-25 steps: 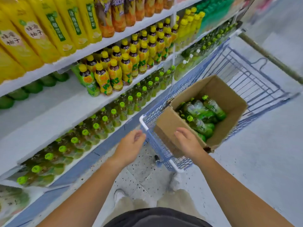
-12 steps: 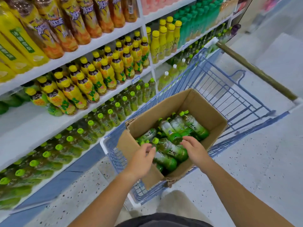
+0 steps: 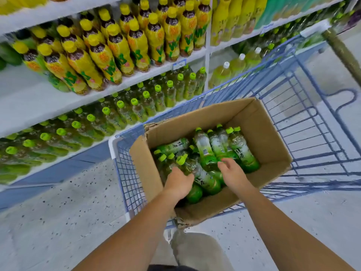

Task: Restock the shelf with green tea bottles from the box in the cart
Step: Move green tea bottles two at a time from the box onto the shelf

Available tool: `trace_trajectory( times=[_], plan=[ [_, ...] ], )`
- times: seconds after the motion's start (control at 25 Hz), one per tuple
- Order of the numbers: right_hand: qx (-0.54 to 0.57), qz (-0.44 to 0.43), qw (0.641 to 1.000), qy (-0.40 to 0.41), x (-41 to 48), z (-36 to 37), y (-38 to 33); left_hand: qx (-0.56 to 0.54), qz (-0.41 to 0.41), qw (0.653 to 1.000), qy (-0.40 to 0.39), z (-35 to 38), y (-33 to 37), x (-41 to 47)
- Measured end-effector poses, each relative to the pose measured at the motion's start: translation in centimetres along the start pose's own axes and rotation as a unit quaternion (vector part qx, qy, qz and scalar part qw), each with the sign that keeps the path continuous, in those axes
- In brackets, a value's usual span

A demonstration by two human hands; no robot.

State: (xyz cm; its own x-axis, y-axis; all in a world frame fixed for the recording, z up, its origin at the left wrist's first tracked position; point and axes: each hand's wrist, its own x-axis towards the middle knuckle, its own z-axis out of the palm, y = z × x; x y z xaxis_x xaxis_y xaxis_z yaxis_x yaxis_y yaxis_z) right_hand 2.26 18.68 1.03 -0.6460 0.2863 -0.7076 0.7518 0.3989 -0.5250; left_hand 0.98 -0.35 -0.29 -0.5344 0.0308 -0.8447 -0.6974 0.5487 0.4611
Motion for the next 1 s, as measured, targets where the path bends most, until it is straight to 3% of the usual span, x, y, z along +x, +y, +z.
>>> trace_trajectory(
  times=[0.16, 0.48, 0.72, 0.84, 1.0],
  plan=[
    [-0.059, -0.007, 0.998, -0.007, 4.7, 1.5, -1.5, -0.074, -0.007, 0.997, 0.029, 1.5, -0.4, 2.5],
    [-0.21, 0.025, 0.976, -0.051, 11.4, 2.4, -2.3, -0.055, 0.03, 0.995, 0.076, 3.8, -1.4, 5.4],
    [-0.225, 0.099, 0.962, -0.118, 14.2, 1.6, -3.7, -0.065, 0.057, 0.993, 0.08, 6.1, -2.0, 4.4],
    [-0.158, 0.115, 0.974, -0.114, 13.9, 1.2, -3.6, -0.073, 0.089, 0.991, 0.071, 6.9, -1.6, 3.9],
    [-0.054, 0.131, 0.984, -0.104, 11.7, -1.4, -2.8, -0.062, 0.074, 0.994, 0.052, 6.8, -1.3, 5.8]
  ],
)
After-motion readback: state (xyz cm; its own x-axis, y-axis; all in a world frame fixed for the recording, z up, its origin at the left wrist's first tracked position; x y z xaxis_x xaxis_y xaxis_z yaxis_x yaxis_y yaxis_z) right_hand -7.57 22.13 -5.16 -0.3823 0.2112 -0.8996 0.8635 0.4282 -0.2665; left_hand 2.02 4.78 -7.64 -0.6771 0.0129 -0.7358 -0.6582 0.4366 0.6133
